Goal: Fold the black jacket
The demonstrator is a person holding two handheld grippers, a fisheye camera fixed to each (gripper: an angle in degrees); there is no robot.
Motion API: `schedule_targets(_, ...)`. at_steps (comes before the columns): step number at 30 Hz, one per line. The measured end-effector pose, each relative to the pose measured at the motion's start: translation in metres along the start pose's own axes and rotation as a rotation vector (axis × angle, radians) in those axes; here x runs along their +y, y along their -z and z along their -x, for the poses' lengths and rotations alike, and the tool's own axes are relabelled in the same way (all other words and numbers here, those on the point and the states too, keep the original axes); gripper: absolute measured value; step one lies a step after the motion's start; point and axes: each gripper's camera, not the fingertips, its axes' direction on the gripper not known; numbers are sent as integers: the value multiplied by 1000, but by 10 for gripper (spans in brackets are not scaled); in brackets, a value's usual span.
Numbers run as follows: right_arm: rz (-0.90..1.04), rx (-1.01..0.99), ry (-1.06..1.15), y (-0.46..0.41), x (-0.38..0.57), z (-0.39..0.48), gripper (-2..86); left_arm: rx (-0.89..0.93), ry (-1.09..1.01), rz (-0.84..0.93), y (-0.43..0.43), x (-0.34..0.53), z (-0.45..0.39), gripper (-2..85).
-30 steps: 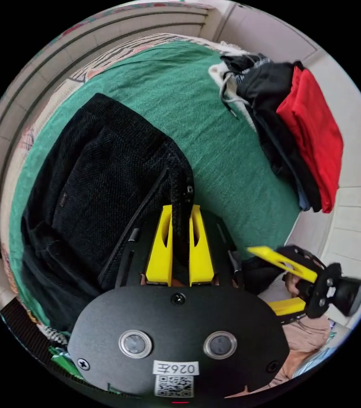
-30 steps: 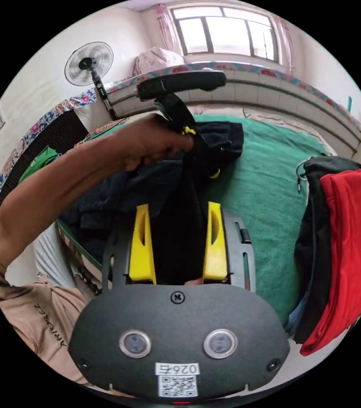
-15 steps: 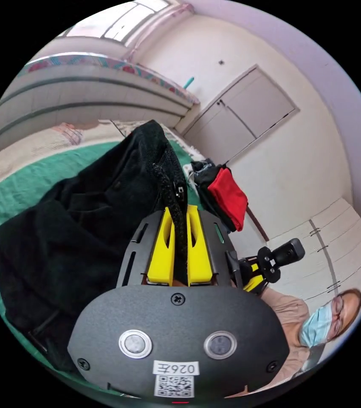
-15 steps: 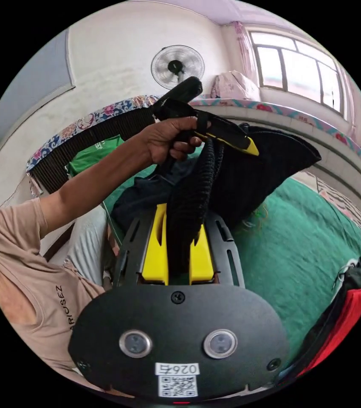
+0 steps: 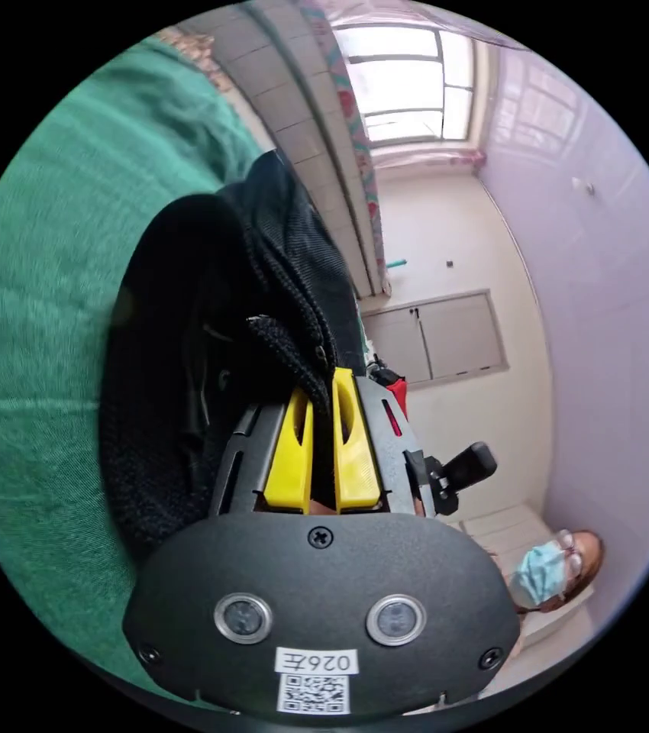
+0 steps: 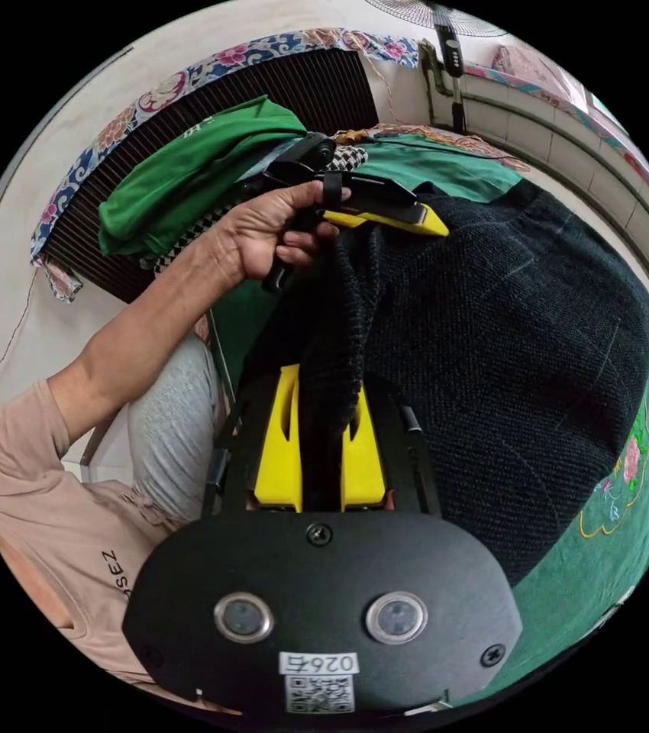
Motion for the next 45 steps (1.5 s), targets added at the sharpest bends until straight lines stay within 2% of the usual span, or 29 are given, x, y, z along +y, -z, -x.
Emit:
schedule_targets(2,-63,-33,-26,20,-9,5,40,-174,-128,40,2,5,-29,42)
schedule_targets(4,-101,-40,-29,32,-13,14,43,-213,-179,33,6,18,-39,43)
schedule_targets(6,-118,-23,-30,31,-17,25,50,-213,-171,27,11,34,-30,44)
schedule_targets(10,23,77,35,-5,-30,46,96,-234,-16,95,9,56,24,62)
schedule_targets(13,-38,-11,55,27,-20,59,107,-283,-3,-77,36,78,20,76)
schedule_targets(16,-97,-215,138,63,8,71,97,-303,-180,-292,56,108,-26,20)
schedule_targets(18,-139,-220,117,78,28,67,90,-287,-345,-339,46,124,-58,-1)
schedule_targets(21,-212,-52,-42,89,63,37,60,-275,-522,-172,-12,128,-87,-8)
schedule_targets(23,-130,62,-172,76,88,4,17,-334,-523,120,-88,119,-73,-9)
schedule_targets(24,-97,48,-189,70,94,-3,6,-388,-494,216,-109,116,-64,-9)
schedule_targets(25,-74,-61,-216,64,106,-11,1,-550,-425,415,-151,115,-41,-9)
schedule_targets(26,-88,-168,-216,65,119,-11,-1,-641,-413,538,-182,120,-24,-9)
schedule_targets(28,-130,-227,-211,80,140,-7,0,-647,-392,522,-189,124,-28,-10)
schedule_targets(30,-210,-190,-256,103,169,-6,11,-661,-445,425,-183,135,-50,-10)
schedule_targets(32,-353,-109,-385,137,215,-14,49,-578,-545,347,-183,157,-81,-10)
schedule_targets(35,-420,-15,-581,152,261,-30,87,-446,-705,289,-198,186,-110,-10)
schedule_targets(37,-355,-78,-617,138,269,-38,83,-417,-765,337,-221,200,-112,-10)
schedule_targets(39,-283,-194,-593,116,274,-38,65,-536,-753,486,-259,210,-91,-10)
schedule_targets(40,-283,-195,-603,112,282,-34,58,-669,-701,638,-288,216,-65,-9)
schedule_targets(43,-271,-164,-565,123,297,-14,40,-571,-612,607,-279,221,-52,-10)
schedule_targets(45,-299,-133,-532,134,307,4,24,-617,-643,515,-259,231,-60,-9)
